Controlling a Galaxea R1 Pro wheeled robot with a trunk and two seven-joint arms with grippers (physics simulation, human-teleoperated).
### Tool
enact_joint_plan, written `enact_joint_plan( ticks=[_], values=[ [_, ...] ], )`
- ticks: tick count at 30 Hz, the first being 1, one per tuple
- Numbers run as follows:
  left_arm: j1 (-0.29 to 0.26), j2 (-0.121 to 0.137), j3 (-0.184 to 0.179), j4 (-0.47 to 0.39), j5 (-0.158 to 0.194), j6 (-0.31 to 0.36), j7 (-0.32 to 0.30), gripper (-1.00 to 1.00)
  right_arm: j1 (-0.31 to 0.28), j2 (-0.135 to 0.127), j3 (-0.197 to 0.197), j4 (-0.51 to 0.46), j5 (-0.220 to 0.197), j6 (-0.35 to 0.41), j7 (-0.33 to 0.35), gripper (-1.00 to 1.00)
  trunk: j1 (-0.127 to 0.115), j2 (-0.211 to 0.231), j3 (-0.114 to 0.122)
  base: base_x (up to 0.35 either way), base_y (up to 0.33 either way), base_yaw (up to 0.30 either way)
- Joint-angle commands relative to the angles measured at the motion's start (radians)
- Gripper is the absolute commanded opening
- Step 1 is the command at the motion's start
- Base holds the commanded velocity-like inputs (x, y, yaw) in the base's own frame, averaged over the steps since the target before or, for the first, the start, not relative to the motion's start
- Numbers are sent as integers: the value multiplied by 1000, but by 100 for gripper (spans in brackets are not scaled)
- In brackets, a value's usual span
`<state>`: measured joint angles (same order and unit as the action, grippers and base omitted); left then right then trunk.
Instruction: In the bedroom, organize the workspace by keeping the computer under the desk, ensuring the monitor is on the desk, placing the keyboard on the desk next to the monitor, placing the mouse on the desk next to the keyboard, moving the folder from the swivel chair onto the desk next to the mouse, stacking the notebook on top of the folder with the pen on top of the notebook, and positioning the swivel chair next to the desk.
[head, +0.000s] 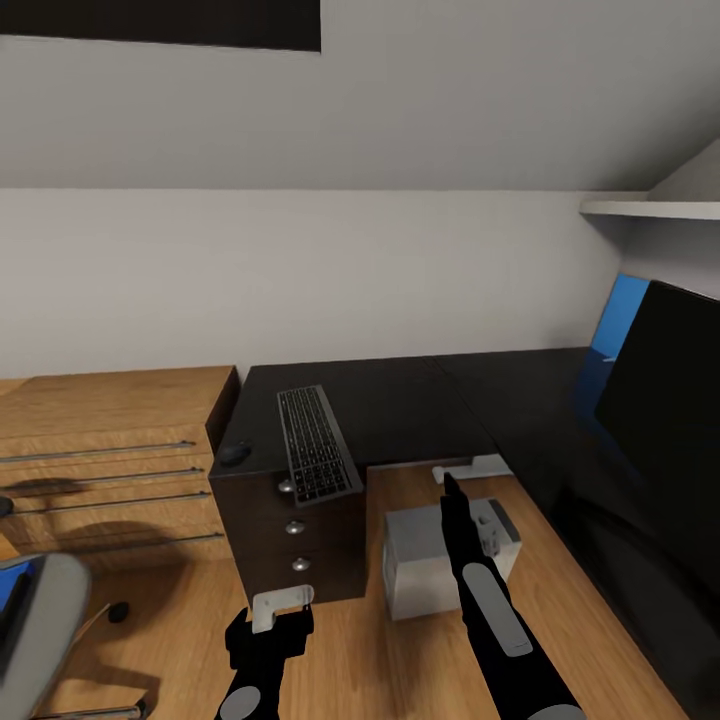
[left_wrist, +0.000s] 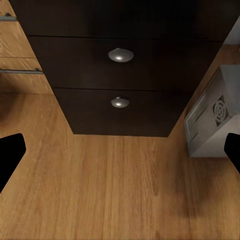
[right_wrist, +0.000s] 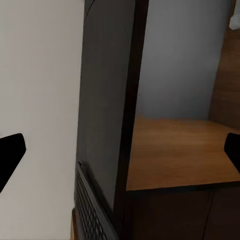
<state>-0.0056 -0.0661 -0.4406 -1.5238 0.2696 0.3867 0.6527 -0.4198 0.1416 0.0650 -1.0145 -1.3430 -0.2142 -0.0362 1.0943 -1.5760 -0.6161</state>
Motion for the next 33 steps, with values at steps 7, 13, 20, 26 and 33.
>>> enact_joint_plan(
  ticks=[7,13,20,26,33],
  values=[
    [-1,0,0,-1,7,4,7,100,0,1,-1,-1,-11,-7,8,100,-27,49,21,0,0,0],
    [-1,-1,-1,-1,7,4,7,100,0,2,-2,-1,-11,-6,10,100,-50,91,40,0,0,0],
    [-1,-1,0,-1,7,3,8,100,0,3,-3,0,-12,-5,9,100,-77,140,62,-73,0,0],
    [-1,0,0,-1,7,3,8,100,0,3,-3,1,-12,-5,9,100,-100,182,81,-303,0,0],
    [-1,0,2,-1,5,3,9,100,0,3,-2,2,-12,-6,10,100,-127,231,103,-332,0,0]
  ],
)
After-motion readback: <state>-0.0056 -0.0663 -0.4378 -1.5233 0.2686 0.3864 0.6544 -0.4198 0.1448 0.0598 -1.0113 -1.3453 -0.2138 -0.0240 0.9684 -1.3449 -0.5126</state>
